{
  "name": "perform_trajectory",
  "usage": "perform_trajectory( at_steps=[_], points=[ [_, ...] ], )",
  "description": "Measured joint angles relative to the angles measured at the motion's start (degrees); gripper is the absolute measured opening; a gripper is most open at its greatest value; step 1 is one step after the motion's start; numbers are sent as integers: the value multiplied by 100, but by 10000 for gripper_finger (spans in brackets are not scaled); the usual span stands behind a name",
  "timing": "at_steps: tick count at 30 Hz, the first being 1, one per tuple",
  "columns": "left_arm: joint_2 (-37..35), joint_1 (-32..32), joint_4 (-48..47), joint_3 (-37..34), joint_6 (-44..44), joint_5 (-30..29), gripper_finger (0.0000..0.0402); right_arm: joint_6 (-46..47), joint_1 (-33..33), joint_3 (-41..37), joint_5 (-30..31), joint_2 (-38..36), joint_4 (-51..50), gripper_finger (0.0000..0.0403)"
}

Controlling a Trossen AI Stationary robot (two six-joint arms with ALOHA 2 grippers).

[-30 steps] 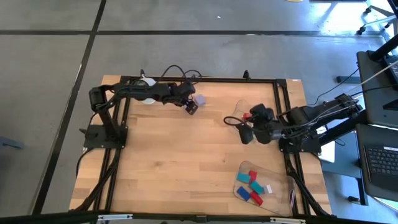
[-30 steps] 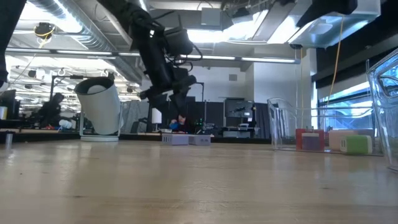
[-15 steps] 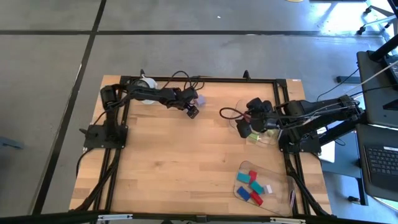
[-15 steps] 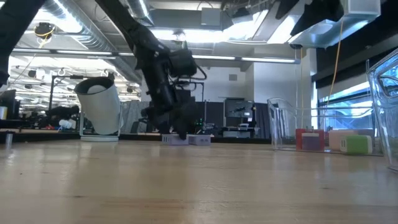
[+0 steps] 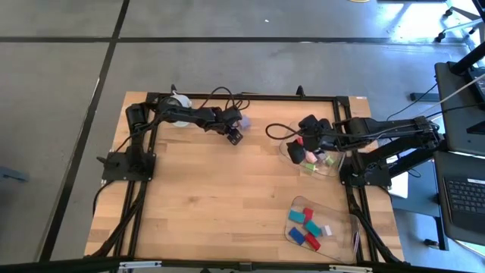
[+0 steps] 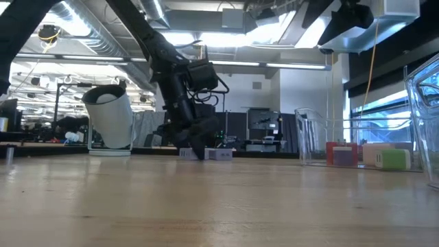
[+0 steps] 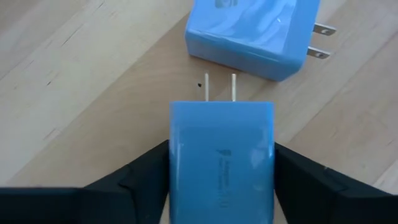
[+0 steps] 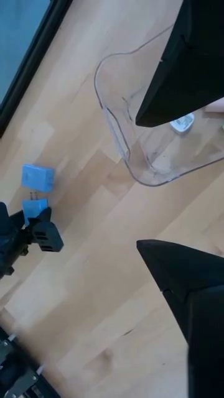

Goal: Pick & Place Office items
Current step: Put the left blue charger adapter into the top transparent bin

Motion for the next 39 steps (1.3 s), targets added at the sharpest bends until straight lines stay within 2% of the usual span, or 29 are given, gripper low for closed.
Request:
perform_trajectory(
  at_steps=[4, 10, 15, 23, 27, 31, 39],
  points=[
    [5, 0, -28, -2, -44, 14, 204, 7, -52, -2, 10, 0, 2, 315],
    [-101, -44, -129, 85, -174, 59, 204, 227, -55, -2, 363, 0, 73, 314],
    [-682, -311, -100, 205, -148, 217, 204, 243, -55, -2, 498, 0, 376, 313],
    [-1669, -1217, 668, 205, 739, -298, 204, 219, -56, -4, 973, 2, 1367, 313],
    [-1915, -1676, 1289, 203, 1364, -794, 204, 211, -57, -4, 1116, 79, 2029, 313],
    [-2063, -2057, 1902, 212, 1718, -1210, 208, 17, -75, -2, 1054, 245, 2652, 313],
    [-2076, -2585, 2338, 210, 2628, -2168, 211, 31, -77, -3, 702, 461, 2983, 313]
  ],
)
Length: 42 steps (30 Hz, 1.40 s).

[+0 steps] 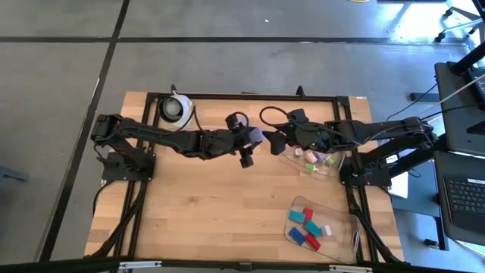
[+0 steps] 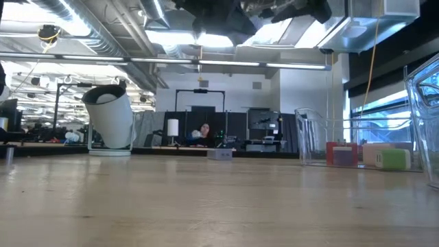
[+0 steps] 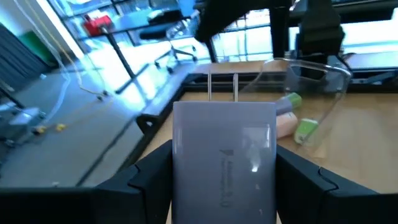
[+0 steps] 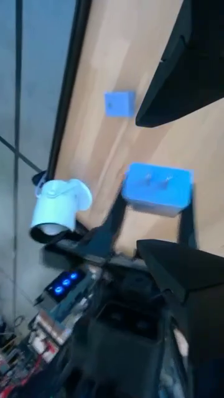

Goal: Pick & Place Office items
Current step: Put the left blue charger adapter into the top transparent bin

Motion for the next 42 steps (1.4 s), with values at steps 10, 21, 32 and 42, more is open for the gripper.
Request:
perform_trajectory(
  at_steps=[10, 21, 32, 42],
  points=[
    [0, -242, 606, 0, 496, -242, 211, 21, 0, 1, -469, 356, 256, 313],
    [-7, -472, 715, 2, 762, -474, 211, -97, 1, -1, -601, 619, 593, 271],
    [-6, -504, 727, 2, 939, -738, 214, 51, -40, 5, -748, 619, 642, 122],
    [4, -579, 826, 0, 924, -794, 248, -225, -30, 9, -892, 613, 600, 122]
  ],
)
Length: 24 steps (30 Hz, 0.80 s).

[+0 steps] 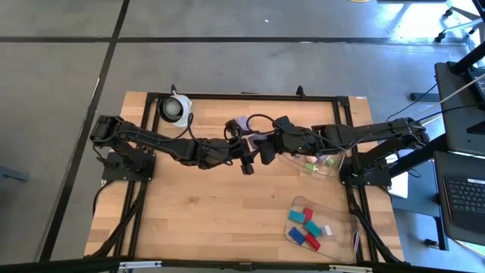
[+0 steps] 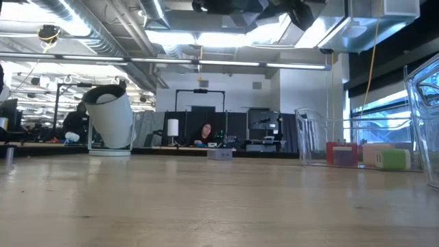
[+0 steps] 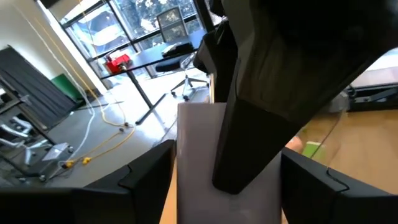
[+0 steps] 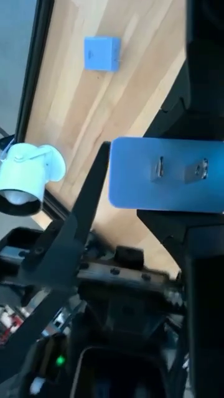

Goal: Pick & Place Office items
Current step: Put the left blue charger adapter into the top transparent bin

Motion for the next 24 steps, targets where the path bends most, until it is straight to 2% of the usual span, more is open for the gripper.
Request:
perform_trajectory(
  at_steps=[6, 12, 20, 24],
  points=[
    [-13, -47, 66, 4, -431, 80, 275, -43, -8, -15, -2, 2, -116, 122],
    [-13, -47, 36, 4, -790, -92, 294, -76, -71, -15, -25, -28, -214, 122],
    [-13, -45, -54, 4, -896, -214, 298, -61, -230, -15, -28, -422, -1299, 122],
    [-13, -28, -275, 4, -1043, -496, 298, -59, -228, -15, -74, -742, -1763, 122]
  ],
)
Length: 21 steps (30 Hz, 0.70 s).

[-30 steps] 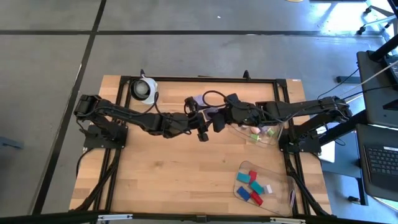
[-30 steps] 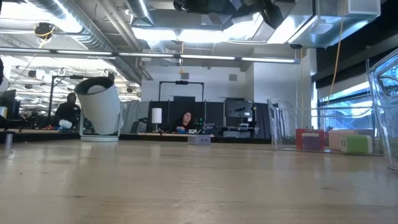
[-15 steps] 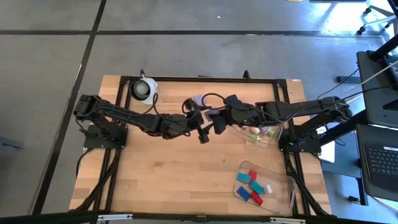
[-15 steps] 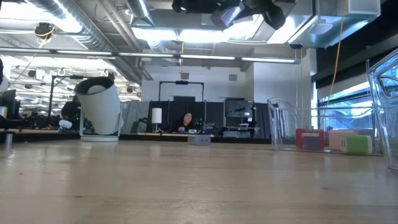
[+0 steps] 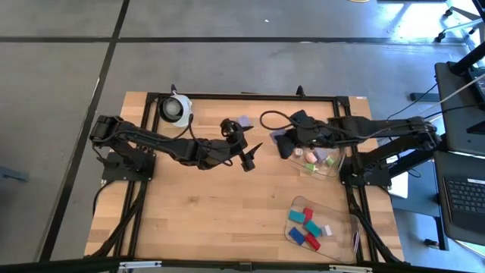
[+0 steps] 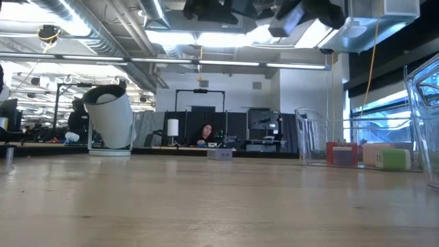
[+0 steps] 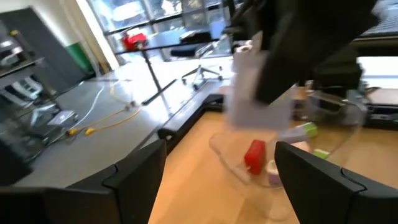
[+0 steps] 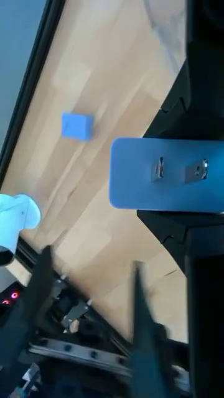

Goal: Pick & Place Office items
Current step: Put the left blue charger adapter into the top transparent bin

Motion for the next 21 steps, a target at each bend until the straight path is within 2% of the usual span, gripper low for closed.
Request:
perform_trajectory(
  at_steps=[6, 11, 17, 21],
  points=[
    [0, 80, -343, 0, -378, -77, 299, 24, 0, 2, -57, -568, -819, 122],
    [0, 82, -581, 0, -449, -77, 299, 505, 0, 4, 32, -930, -2036, 122],
    [0, 84, -636, 0, -451, -77, 299, 1462, 0, 4, 98, -1009, -3717, 122],
    [0, 98, -758, 0, -449, -75, 299, 1756, 0, -10, 113, -978, -4176, 122]
  ],
)
